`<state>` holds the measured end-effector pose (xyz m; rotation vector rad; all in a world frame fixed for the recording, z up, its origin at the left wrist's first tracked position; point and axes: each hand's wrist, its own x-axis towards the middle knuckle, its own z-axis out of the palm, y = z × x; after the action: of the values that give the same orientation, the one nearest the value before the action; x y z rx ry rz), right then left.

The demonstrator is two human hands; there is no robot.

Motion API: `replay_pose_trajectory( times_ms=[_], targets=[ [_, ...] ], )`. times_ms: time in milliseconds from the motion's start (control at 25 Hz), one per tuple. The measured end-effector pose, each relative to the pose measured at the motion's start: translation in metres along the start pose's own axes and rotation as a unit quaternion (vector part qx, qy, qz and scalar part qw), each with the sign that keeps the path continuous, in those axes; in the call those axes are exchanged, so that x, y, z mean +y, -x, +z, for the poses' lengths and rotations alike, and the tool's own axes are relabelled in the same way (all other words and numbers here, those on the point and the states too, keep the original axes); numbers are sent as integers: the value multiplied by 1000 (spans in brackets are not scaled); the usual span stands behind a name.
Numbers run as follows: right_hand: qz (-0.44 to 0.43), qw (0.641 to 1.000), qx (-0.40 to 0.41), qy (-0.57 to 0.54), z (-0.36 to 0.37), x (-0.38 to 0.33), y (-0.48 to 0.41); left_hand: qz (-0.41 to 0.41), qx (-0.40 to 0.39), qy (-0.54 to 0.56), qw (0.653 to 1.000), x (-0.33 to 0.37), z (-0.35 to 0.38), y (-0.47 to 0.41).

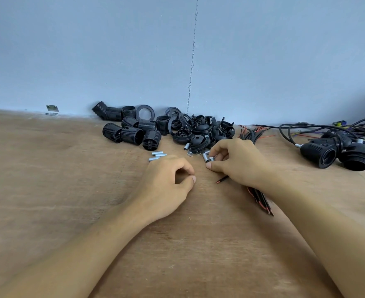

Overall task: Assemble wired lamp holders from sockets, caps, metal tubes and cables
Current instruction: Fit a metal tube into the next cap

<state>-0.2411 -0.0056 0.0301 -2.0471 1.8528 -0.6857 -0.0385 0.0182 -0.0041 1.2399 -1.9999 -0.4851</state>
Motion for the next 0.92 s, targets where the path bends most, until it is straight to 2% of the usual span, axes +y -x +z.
replay_pose_trajectory(
  times_ms=[120, 200, 360, 520, 680, 920],
  targets=[
    [4, 999, -28, 15, -5, -4, 3, -12, 5, 12, 1000, 1, 0, -1],
    [-13, 1000, -6, 8, -2, -8, 8, -21, 19, 33, 999, 2, -1, -1],
    [-128, 986, 55, -93, 6, -17, 25, -28, 76, 113, 990, 5, -3, -1],
    [-200, 970, 57, -125, 24, -23, 39, -17, 49, 178, 983, 5, -6, 0],
    [-201, 967, 63, -141, 27, -18, 43, -30, 6, 205, 978, 2, -8, 0],
    [-139, 966, 73, -204, 27, -18, 43, -44, -26, 213, 976, 2, -5, 0]
  ],
)
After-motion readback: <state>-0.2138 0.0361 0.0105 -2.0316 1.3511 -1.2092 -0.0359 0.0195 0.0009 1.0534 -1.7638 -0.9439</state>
